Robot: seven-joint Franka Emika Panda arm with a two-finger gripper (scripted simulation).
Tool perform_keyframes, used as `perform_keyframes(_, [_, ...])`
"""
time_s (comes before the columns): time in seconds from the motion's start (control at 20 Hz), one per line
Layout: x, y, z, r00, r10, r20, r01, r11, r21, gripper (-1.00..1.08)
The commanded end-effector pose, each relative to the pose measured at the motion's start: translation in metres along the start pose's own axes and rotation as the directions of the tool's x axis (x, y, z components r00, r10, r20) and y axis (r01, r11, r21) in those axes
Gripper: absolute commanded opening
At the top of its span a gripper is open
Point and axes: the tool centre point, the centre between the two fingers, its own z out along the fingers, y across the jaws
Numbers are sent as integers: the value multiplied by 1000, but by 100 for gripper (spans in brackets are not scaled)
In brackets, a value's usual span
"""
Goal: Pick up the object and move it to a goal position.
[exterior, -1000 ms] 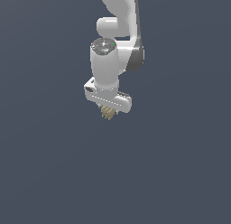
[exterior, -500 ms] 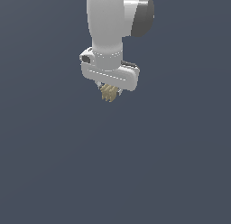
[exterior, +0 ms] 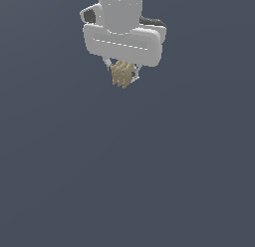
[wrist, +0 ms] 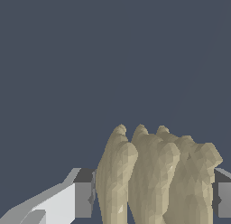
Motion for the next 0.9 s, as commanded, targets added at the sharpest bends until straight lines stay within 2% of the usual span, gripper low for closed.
perform_keyframes(0.0, [-2,-1,-23,1000,0,1,0,1000,0,-100])
perform_keyframes(0.4, [-3,-5,-70,1000,-1,1,1,1000,0,-100])
perform_keyframes(0.85, [-3,-7,-85,1000,-1,1,1,1000,0,-100])
